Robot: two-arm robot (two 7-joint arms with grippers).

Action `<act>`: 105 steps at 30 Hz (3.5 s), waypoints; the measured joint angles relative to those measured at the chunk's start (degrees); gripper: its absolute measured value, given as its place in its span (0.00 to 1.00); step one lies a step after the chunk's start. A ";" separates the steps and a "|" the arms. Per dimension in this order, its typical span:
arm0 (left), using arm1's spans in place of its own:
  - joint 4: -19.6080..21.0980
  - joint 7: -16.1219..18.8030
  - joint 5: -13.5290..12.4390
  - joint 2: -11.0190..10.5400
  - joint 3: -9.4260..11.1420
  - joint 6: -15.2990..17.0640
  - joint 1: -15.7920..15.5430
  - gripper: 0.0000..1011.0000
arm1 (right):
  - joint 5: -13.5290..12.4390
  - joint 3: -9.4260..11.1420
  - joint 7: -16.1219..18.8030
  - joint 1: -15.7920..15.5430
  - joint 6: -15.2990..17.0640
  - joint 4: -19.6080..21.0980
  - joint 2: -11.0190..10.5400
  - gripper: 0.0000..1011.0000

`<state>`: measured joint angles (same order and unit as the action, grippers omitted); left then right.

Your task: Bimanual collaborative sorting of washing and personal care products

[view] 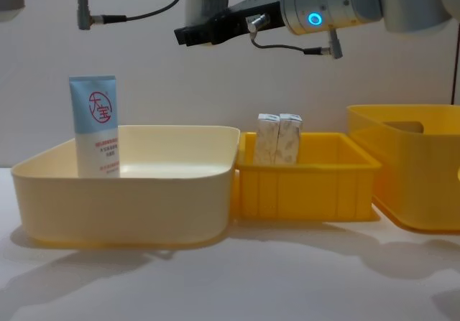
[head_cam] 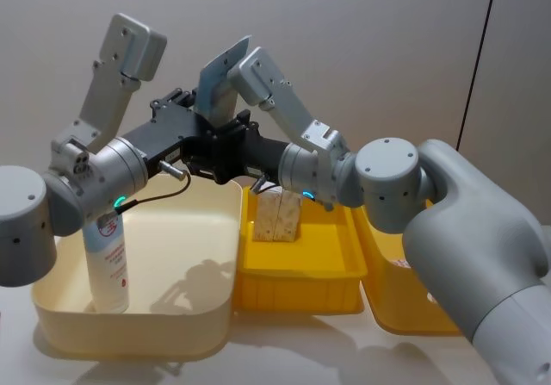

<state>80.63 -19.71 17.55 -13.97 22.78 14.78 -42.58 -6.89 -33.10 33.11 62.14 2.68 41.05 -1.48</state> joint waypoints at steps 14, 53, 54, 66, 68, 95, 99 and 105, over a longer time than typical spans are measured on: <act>0.00 0.00 0.00 -0.06 -0.09 -0.01 0.00 0.99 | 0.86 1.81 -3.98 -1.08 1.15 2.94 -1.86 0.65; 0.01 0.10 0.00 -0.06 -0.09 -0.03 0.00 0.99 | 3.50 11.59 -18.61 -6.17 25.18 18.26 -11.61 0.64; 0.00 0.10 0.00 -0.05 -0.09 -0.02 0.00 0.99 | 3.44 11.88 -18.48 -6.12 26.57 18.61 -11.99 0.65; 0.01 0.10 0.00 -0.06 -0.09 -0.02 0.00 0.99 | 2.55 12.66 -14.81 -4.40 37.79 19.23 -14.32 0.65; 0.01 0.10 0.00 -0.05 -0.09 -0.02 0.00 0.99 | 2.39 12.64 -13.87 -3.90 39.75 19.03 -14.70 0.65; 0.01 0.10 0.00 -0.05 -0.09 -0.02 0.00 0.99 | 0.62 7.71 1.39 4.71 60.11 9.26 -18.19 0.64; 0.00 0.10 0.00 -0.06 -0.09 -0.02 0.00 0.99 | 0.44 6.32 3.90 6.25 62.41 7.19 -18.61 0.64; 0.01 0.10 0.00 -0.06 -0.09 -0.02 0.00 0.99 | 0.30 5.40 5.73 7.28 64.10 5.61 -18.90 0.72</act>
<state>80.63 -19.61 17.55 -14.03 22.69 14.76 -42.59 -6.58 -27.69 38.84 69.43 66.78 46.66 -20.38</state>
